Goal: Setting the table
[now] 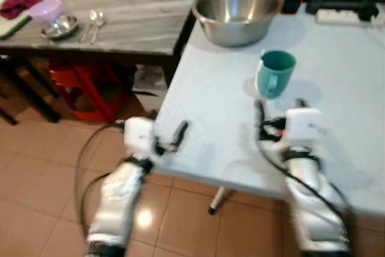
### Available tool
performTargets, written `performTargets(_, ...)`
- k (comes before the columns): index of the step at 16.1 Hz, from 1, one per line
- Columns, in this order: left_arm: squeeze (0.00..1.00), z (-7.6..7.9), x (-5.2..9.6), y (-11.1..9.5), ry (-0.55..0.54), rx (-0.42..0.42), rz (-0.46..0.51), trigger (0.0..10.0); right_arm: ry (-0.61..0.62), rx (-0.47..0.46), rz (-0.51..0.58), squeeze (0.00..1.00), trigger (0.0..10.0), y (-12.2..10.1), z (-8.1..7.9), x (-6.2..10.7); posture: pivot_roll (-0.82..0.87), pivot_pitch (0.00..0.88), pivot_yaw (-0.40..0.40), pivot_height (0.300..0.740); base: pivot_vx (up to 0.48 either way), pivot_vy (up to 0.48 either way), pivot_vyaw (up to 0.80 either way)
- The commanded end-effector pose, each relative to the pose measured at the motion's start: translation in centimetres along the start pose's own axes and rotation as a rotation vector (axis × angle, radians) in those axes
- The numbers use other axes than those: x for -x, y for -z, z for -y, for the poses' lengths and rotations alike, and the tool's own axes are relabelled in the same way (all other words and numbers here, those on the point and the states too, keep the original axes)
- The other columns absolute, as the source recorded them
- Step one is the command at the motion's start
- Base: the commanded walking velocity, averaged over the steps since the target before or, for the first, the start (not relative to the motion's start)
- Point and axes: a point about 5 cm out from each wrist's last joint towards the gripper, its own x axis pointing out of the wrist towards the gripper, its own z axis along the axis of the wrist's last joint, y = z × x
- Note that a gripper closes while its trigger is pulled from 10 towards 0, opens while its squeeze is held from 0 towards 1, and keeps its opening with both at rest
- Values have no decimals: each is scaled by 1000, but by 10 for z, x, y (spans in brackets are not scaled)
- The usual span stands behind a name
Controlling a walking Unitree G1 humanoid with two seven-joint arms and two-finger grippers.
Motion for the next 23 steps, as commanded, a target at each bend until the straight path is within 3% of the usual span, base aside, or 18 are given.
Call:
performTargets(1, 0, -15, 9, 0, -42, -30, -16, 10000, -37, -33, 30, 0, 10000, -8, -16, -3, -129, 132, 104, 740, 281, 0, 0)
performTargets(10, 0, -13, 13, 7, -18, -6, -53, 10000, -27, -43, 27, 0, 10000, -7, -20, -1, -126, 144, 115, 740, 127, 0, 0)
performTargets(16, 0, -8, 19, 11, 80, 6, -69, 10000, -36, -60, 35, 0, 10000, -10, -28, -6, -128, 156, 116, 740, 0, 0, 0)
performTargets(19, 0, 1, 23, 9, 197, 57, -67, 10000, -24, -68, 28, 0, 10000, -10, -28, -9, -128, 162, 113, 740, 0, 0, 0)
performTargets(23, 0, -3, 25, 6, 270, 48, -68, 10000, -6, -62, 23, 0, 10000, -10, -25, -10, -132, 170, 115, 740, 0, 0, 0)
